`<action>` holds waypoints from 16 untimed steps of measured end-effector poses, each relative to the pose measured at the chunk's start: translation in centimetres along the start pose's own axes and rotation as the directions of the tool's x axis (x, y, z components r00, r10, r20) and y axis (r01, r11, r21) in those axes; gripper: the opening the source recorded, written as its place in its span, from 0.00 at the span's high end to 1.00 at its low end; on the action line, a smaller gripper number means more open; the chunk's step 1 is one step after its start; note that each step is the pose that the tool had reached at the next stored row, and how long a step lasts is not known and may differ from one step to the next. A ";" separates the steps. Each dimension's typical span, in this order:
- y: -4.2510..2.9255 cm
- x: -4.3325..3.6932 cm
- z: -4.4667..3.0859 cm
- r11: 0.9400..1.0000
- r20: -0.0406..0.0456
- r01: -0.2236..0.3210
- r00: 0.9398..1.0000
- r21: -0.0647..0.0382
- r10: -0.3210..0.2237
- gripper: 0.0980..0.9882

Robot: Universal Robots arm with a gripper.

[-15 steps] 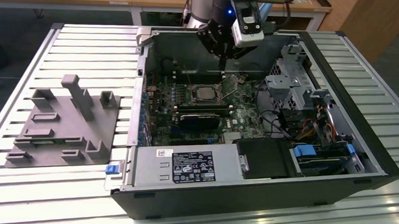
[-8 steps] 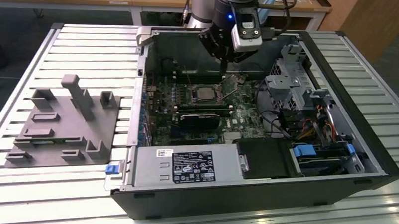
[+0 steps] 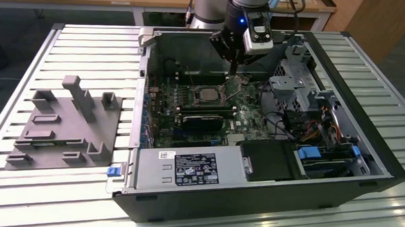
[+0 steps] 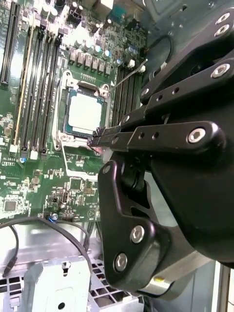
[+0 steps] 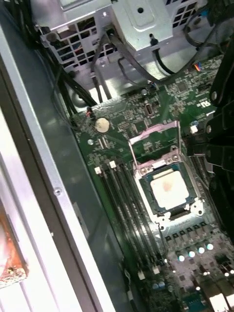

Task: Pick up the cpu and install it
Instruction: 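Close the cpu cover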

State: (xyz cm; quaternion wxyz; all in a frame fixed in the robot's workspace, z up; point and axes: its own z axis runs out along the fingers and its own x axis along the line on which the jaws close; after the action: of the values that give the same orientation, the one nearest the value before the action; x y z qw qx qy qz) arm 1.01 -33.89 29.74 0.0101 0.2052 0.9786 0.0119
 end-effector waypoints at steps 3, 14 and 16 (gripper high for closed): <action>0.00 0.00 0.11 1.000 0.000 -0.001 1.000 0.000 0.001 0.99; 0.00 0.00 0.21 1.000 0.000 -0.001 1.000 0.000 0.001 0.99; 0.00 -0.01 0.23 1.000 0.000 -0.001 1.000 0.000 0.001 0.99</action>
State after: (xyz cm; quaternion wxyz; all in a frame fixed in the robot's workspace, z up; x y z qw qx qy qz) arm 1.02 -33.89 29.51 0.0101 0.2056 0.9785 0.0119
